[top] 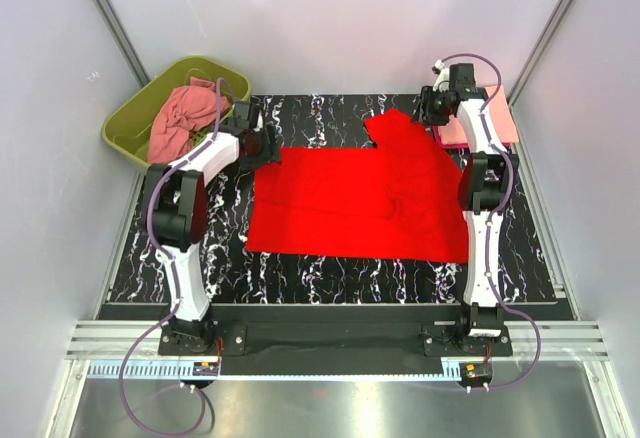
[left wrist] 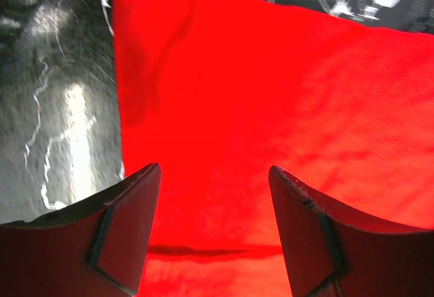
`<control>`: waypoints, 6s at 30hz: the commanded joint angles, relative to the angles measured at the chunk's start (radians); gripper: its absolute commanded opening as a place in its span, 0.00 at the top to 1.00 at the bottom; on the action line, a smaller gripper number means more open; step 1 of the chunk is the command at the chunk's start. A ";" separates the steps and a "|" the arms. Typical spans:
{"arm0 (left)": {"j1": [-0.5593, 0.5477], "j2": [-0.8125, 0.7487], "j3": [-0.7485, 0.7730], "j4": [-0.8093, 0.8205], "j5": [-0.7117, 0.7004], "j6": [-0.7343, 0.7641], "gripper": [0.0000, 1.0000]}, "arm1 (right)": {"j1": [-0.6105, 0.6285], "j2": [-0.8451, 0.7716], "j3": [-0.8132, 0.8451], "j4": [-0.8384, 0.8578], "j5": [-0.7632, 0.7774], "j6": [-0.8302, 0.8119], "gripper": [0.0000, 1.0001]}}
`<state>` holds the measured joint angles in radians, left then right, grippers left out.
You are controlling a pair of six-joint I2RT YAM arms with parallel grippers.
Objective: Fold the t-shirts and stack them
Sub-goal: Fold the tshirt
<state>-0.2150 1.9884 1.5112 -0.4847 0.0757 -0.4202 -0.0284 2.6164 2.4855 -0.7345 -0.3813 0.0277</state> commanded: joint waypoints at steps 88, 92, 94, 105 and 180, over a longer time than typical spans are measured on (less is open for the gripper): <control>-0.006 0.328 0.478 -0.034 -0.228 0.285 0.51 | 0.056 -0.418 -0.511 0.354 -0.048 -0.140 1.00; -0.006 0.380 0.544 -0.107 -0.248 0.274 0.51 | 0.056 -0.438 -0.546 0.365 -0.041 -0.146 1.00; -0.004 0.392 0.563 -0.120 -0.235 0.262 0.51 | 0.056 -0.447 -0.554 0.366 -0.033 -0.150 1.00; 0.016 0.451 0.592 -0.160 -0.185 0.224 0.62 | 0.056 -0.478 -0.560 0.359 -0.019 -0.164 1.00; -0.040 -0.106 -0.085 -0.143 -0.228 0.121 1.00 | 0.045 -1.147 -1.387 0.121 0.673 0.458 1.00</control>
<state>-0.2485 1.9175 1.4475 -0.6373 -0.1169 -0.3000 0.0216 1.5127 1.1225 -0.6071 0.2459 0.4320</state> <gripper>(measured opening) 0.008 0.010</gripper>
